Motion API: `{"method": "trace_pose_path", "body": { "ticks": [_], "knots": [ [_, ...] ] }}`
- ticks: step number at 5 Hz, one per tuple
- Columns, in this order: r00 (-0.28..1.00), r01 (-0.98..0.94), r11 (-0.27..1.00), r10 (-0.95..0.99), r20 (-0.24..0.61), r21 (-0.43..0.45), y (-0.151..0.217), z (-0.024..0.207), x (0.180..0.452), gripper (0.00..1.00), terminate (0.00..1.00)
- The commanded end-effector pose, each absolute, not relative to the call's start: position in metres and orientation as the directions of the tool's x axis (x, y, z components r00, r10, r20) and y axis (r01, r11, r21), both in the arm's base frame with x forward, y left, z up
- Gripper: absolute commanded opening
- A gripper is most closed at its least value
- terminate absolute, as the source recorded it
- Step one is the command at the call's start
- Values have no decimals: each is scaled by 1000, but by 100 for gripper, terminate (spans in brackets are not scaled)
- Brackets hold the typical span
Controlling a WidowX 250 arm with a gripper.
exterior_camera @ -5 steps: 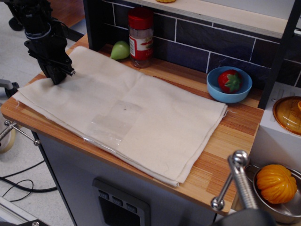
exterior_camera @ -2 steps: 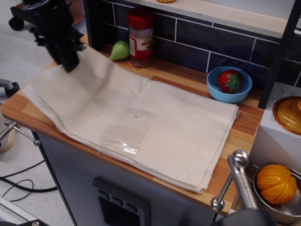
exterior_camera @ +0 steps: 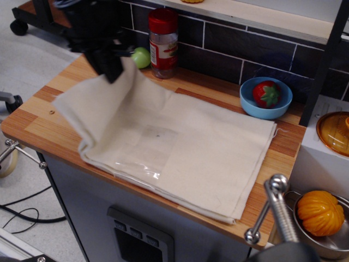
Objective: Fold cloth in half
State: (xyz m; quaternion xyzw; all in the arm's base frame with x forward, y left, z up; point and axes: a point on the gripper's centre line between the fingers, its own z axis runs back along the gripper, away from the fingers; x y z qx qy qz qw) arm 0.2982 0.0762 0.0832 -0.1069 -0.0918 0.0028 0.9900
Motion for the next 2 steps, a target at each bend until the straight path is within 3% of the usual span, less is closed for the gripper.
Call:
{"method": "trace_pose_path", "body": {
  "ticks": [1,2],
  "knots": [
    [979,-8,978,51,197,-210,7,106,301,0,0],
    [980,-16,979,56,192,-205,-37,96,299,0,100]
  ]
}}
